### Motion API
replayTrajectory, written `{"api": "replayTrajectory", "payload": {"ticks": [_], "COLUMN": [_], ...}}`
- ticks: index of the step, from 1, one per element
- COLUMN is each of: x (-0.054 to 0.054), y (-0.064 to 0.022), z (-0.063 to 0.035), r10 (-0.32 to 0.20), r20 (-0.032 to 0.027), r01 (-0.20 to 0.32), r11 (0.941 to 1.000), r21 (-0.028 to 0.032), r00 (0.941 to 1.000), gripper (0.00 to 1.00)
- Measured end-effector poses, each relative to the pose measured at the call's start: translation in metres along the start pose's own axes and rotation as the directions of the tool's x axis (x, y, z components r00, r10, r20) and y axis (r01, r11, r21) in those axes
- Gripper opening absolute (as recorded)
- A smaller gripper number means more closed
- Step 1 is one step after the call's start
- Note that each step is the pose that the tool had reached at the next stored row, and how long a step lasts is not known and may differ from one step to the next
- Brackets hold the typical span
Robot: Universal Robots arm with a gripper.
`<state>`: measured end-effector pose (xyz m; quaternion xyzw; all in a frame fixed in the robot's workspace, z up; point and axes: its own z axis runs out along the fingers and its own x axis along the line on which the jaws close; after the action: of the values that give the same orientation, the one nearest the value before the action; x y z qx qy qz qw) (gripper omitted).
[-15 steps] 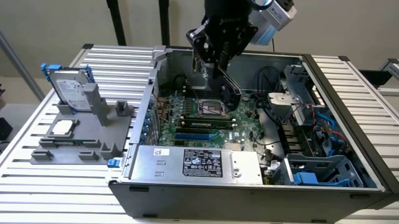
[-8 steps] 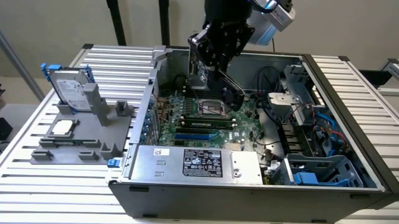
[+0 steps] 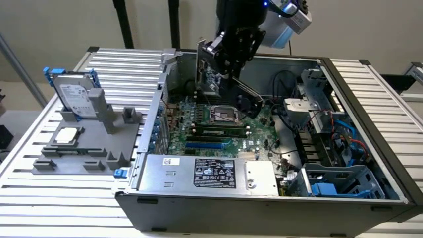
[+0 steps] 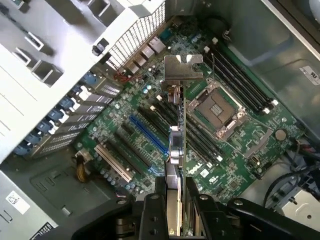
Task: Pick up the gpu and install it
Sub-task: 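Insert the gpu into the slot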
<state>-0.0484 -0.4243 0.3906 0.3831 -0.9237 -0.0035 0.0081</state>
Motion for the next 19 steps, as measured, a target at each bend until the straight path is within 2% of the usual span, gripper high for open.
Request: {"api": "replayTrajectory", "payload": {"ticks": [5,10,15,19], "x": [0.0,0.0,0.0,0.0], "y": [-0.0001,-0.0001,-0.0002,-0.0002], "z": [0.004,0.008,0.0119,0.0152], "r10": [-0.092,-0.181,-0.27,-0.339], "r20": [-0.0012,-0.0024,-0.0039,-0.005], "r01": [0.092,0.181,0.27,0.339], "r11": [0.9958,0.9835,0.963,0.9407], "r21": [0.0011,0.0021,0.0029,0.0035], "r00": [0.9958,0.9835,0.963,0.9407], "gripper": [0.0,0.0,0.0,0.0]}}
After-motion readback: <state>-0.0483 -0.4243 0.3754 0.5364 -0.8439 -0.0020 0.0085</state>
